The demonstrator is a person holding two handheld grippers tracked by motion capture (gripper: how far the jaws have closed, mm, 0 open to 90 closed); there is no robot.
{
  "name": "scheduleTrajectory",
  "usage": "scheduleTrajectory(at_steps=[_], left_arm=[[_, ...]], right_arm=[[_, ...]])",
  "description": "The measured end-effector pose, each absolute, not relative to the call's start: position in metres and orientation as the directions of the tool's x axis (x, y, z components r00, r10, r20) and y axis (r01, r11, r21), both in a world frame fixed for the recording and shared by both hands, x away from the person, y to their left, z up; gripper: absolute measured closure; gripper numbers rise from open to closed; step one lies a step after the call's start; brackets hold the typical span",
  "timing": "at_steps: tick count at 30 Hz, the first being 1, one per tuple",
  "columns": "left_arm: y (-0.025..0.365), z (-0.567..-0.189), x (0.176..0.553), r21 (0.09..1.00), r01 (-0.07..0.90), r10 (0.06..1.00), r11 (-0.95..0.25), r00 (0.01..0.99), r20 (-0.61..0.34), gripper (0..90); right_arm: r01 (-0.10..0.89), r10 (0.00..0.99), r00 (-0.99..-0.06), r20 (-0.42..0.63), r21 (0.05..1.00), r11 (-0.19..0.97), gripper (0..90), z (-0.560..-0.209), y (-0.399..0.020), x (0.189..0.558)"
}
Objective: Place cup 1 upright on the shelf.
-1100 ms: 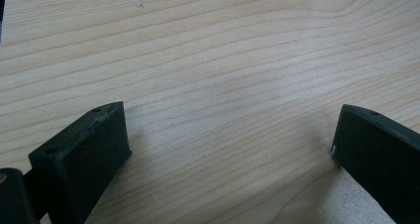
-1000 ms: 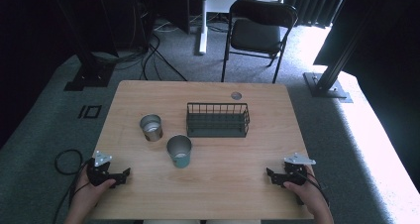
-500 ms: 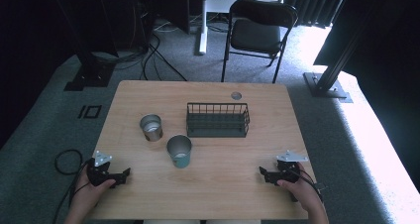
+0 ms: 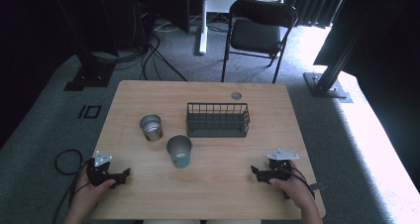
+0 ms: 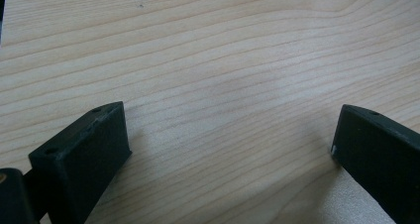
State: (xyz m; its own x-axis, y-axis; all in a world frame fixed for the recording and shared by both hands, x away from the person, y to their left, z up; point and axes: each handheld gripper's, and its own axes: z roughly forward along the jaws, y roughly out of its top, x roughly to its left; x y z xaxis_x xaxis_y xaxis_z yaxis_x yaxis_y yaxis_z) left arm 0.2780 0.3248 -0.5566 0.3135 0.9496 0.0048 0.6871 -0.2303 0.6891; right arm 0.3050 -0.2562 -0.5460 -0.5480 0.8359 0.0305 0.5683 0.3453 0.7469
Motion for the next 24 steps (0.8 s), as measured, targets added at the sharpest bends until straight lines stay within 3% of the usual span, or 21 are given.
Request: scheduleTrajectory(at_steps=[24], left_arm=[[0.325,-0.557,0.278,0.689,0.687,0.950,-0.231,0.314,0.005,1.8]], right_arm=[[0.493,0.749,-0.661,0.043,0.777,0.391,13.2,-0.540,-0.208,0.312]])
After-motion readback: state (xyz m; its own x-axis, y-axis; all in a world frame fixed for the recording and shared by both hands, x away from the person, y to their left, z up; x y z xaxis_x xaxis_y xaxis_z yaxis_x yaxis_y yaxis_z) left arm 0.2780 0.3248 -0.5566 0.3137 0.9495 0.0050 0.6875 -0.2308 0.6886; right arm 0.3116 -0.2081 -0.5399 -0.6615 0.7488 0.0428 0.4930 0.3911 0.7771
